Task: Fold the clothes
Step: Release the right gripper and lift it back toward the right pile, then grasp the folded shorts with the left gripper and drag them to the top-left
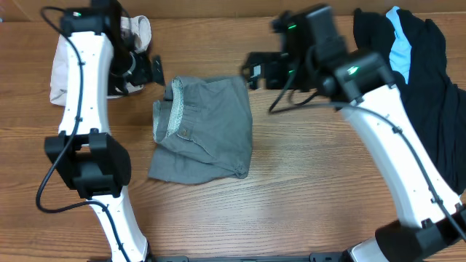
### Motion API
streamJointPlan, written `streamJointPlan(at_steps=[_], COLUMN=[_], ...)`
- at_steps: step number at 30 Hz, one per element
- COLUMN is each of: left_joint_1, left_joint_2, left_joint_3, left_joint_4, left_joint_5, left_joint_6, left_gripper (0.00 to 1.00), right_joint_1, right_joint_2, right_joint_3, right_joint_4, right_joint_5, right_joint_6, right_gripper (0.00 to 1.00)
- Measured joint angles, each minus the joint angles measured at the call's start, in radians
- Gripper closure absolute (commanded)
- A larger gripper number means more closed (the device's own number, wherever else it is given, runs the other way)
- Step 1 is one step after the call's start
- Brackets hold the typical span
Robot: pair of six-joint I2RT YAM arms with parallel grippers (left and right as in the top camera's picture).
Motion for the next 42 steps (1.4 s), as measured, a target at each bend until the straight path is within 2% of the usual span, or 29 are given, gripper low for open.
streamJointPlan(at_steps=[4,9,21,23,26,29,31,38,42], left_joint_1=[-0.037,-0.066,-0.066,-0.066,-0.072,-0.086,-0.11,-0.229,-0.267], left_joint_2=[0.0,0.003,-0.02,-0.04,-0.058,-0.063,-0.064,-0.062,-0.047], left_joint_3=[-0.151,-0.354,-0.614,-0.645,-0.682,-0.707,-0.721,-0.738,-0.723], left_joint_4=[0.034,0.16,0.506,0.557,0.636,0.695,0.736,0.855,0.843], left_joint_5=[0.001,0.005,0.034,0.044,0.066,0.087,0.099,0.152,0.227], left_joint_6=[0.038,0.085,0.103,0.104,0.106,0.107,0.096,0.037,-0.014], left_gripper=[0.0,0.0,0.0,0.09,0.44,0.69,0.96,0.96,0.96], right_joint_1=[-0.093,-0.188,-0.211,-0.211,-0.211,-0.211,-0.211,-0.211,-0.211], right_joint_2=[0.06,0.103,0.103,0.103,0.103,0.103,0.103,0.103,0.103], right_joint_3=[-0.007,-0.027,-0.027,-0.027,-0.027,-0.027,-0.027,-0.027,-0.027], right_joint_4=[-0.019,-0.016,-0.008,-0.005,-0.005,-0.003,-0.001,-0.002,-0.003], right_joint_5=[-0.015,-0.041,-0.056,-0.056,-0.056,-0.056,-0.056,-0.055,-0.043], right_joint_6=[-0.042,-0.077,-0.112,-0.115,-0.116,-0.116,-0.118,-0.118,-0.119], right_gripper=[0.0,0.0,0.0,0.0,0.0,0.01,0.02,0.11,0.11])
